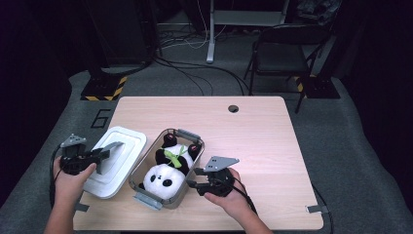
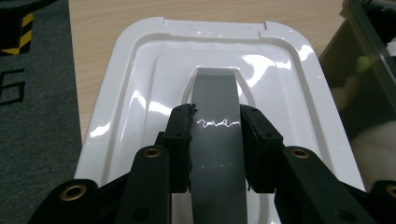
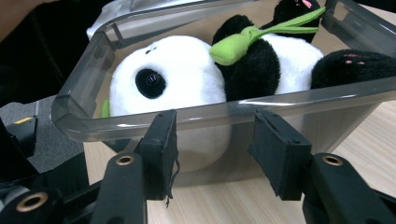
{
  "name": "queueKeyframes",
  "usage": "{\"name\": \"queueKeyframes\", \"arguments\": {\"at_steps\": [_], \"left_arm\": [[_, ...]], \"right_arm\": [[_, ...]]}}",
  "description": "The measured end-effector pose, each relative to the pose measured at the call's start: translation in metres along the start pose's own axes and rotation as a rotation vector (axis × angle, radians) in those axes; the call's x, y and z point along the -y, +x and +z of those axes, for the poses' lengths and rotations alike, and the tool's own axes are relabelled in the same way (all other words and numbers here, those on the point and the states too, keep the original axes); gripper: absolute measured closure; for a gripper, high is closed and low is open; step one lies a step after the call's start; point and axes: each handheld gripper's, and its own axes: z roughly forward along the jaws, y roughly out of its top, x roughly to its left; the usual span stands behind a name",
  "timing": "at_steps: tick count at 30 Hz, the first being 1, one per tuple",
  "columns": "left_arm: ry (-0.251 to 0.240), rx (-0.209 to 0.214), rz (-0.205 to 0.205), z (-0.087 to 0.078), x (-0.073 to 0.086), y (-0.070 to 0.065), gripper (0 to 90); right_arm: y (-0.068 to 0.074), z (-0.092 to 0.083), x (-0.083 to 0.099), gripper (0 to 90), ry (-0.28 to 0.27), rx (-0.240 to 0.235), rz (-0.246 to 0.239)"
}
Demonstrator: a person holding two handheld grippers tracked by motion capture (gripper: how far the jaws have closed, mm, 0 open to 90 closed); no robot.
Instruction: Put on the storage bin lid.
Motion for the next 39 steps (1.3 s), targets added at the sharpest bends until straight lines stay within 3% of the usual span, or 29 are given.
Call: {"name": "queueKeyframes", "arguments": {"at_steps": [20,39], "left_arm": [[-0.014,0.035,0.025,-0.020,-0.034,-0.028,66.7],[-0.037,0.107,0.080,-0.020,-0.049,-0.060,66.7]], "right_arm": [[-0.007,-0.006,0.004,49.3,-0.002,0.011,0.024],[-0.005,0.001,0.007,49.1,0.021,-0.004,0.014]]}}
